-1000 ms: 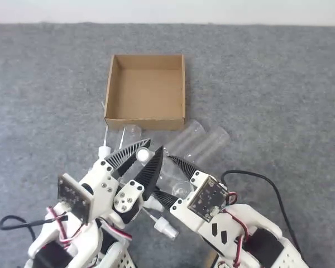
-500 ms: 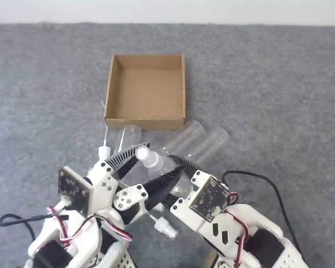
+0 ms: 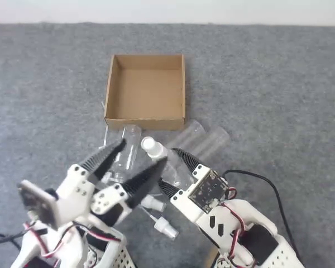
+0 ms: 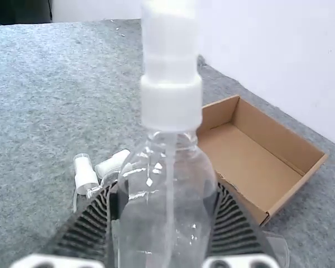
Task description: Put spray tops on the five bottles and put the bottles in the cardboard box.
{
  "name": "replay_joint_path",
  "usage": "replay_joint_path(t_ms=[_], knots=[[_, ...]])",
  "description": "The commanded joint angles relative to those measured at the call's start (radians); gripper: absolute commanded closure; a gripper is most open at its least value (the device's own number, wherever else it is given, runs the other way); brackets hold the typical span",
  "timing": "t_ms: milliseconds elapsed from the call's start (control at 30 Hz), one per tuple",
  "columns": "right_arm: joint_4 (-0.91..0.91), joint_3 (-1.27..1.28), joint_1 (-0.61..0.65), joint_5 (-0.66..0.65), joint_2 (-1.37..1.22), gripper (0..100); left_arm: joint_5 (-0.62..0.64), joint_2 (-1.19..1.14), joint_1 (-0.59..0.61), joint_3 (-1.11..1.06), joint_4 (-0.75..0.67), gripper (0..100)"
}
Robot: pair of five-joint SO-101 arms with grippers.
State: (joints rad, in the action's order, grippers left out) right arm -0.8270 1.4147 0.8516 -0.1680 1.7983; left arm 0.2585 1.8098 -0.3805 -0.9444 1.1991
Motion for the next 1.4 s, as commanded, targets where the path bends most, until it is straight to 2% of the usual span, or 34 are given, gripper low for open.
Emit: replay_joint_path(t_ms=[0,167,533,767,1100,1367], knots=[[0.024,-0.008,-0.016,-0.011,0.018,97.6,0.052,0.014,0.109,0.039,-0.051,71],[0.025,-0.008,-0.016,-0.011,0.018,97.6,0.072,0.014,0.158,0.039,-0.048,71],[0.027,0.003,-0.018,-0.011,0.018,97.6,0.094,0.015,0.170,0.045,-0.051,71],[0.022,-0.002,-0.016,-0.011,0.018,97.6,0.173,0.015,0.353,0.042,-0.092,71],[0.021,-0.005,-0.012,-0.005,0.018,97.6,0.173,0.015,0.370,0.004,-0.097,71],[0.022,-0.006,-0.010,-0.005,0.018,97.6,0.118,0.014,0.370,-0.206,-0.264,71]])
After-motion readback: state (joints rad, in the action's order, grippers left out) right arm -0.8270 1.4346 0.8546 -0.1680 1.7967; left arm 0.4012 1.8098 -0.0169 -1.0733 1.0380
